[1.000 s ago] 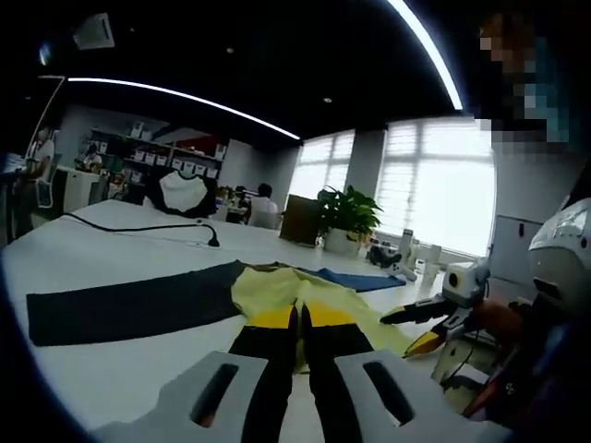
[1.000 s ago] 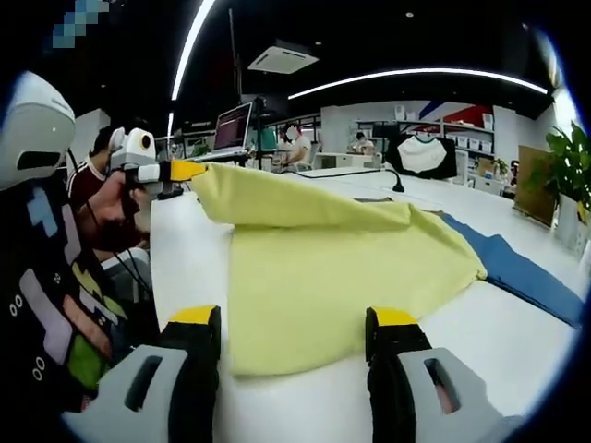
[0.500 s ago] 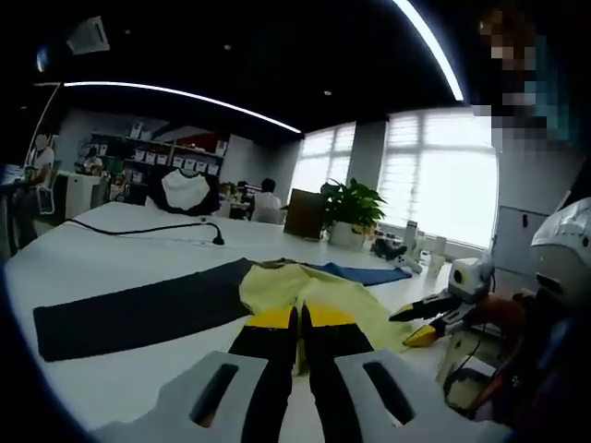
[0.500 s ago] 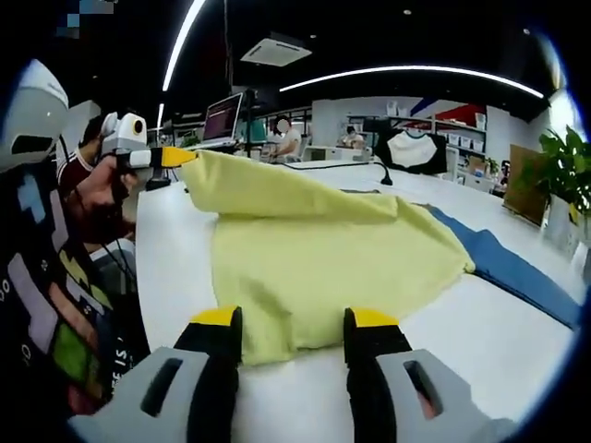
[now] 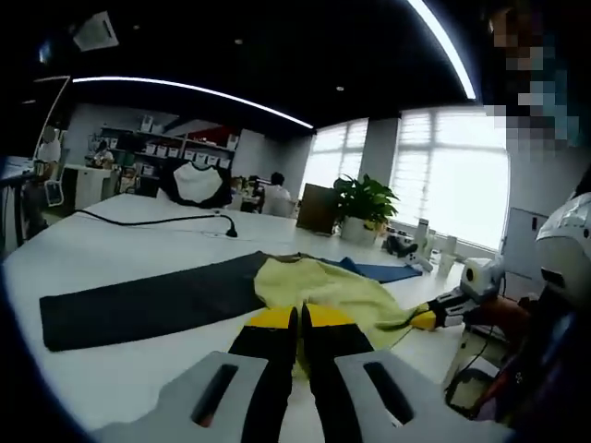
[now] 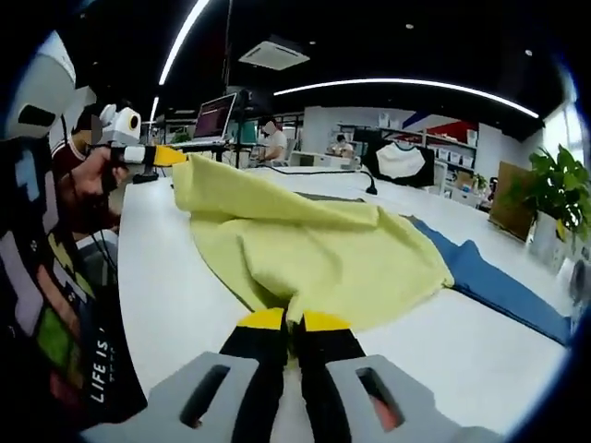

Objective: Fold the garment on the visible template until the final outline fits inside the template.

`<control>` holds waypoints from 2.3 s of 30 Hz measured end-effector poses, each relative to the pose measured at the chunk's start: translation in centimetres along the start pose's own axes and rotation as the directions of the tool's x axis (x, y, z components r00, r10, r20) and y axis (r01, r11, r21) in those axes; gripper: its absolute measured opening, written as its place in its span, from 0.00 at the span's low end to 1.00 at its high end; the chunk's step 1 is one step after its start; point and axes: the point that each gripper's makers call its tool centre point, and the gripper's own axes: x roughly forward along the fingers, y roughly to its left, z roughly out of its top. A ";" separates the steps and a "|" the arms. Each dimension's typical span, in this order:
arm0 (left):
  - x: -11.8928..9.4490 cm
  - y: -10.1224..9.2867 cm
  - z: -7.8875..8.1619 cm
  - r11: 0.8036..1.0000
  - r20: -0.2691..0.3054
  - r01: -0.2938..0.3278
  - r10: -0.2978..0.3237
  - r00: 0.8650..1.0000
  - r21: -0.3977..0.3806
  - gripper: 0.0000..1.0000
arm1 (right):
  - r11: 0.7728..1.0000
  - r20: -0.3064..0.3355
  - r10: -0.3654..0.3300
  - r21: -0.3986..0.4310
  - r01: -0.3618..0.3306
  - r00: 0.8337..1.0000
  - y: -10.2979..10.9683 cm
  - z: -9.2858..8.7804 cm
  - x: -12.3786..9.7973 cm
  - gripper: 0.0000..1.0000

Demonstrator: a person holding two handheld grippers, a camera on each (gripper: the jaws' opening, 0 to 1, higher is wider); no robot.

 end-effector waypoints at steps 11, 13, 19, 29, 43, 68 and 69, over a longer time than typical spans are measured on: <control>-0.2 0.5 0.2 1.000 -0.002 -0.011 0.011 1.000 0.003 0.03 | 0.999 0.026 -0.007 0.047 0.006 1.000 -1.3 1.1 -1.2 0.00; -0.3 0.6 0.1 1.000 -0.006 -0.013 0.013 1.000 0.002 0.03 | 0.998 0.022 -0.011 0.057 0.010 1.000 -1.6 1.0 -1.6 0.01; -0.6 0.8 -0.7 1.000 -0.040 -0.016 0.016 0.999 0.010 0.03 | 0.996 -0.003 -0.022 0.085 0.023 1.000 -2.4 0.3 -2.6 0.01; -1.3 1.6 -2.6 1.000 -0.110 -0.026 0.027 0.994 0.014 0.03 | 0.989 -0.039 -0.028 0.147 0.034 0.999 -3.3 -0.3 -3.9 0.01; -2.4 2.0 -5.5 1.000 -0.218 -0.011 0.007 0.976 -0.017 0.03 | 0.981 -0.128 -0.010 0.192 0.035 0.992 -3.7 -1.7 -4.7 0.02; -3.9 0.6 -8.8 0.995 -0.343 0.034 -0.064 0.937 -0.092 0.03 | 0.984 -0.206 -0.036 0.165 0.071 0.978 -4.8 -3.1 -5.7 0.02; -3.9 0.5 -8.9 0.995 -0.350 0.038 -0.068 0.934 -0.091 0.03 | 0.984 -0.208 -0.033 0.164 0.068 0.978 -4.8 -3.2 -5.8 0.02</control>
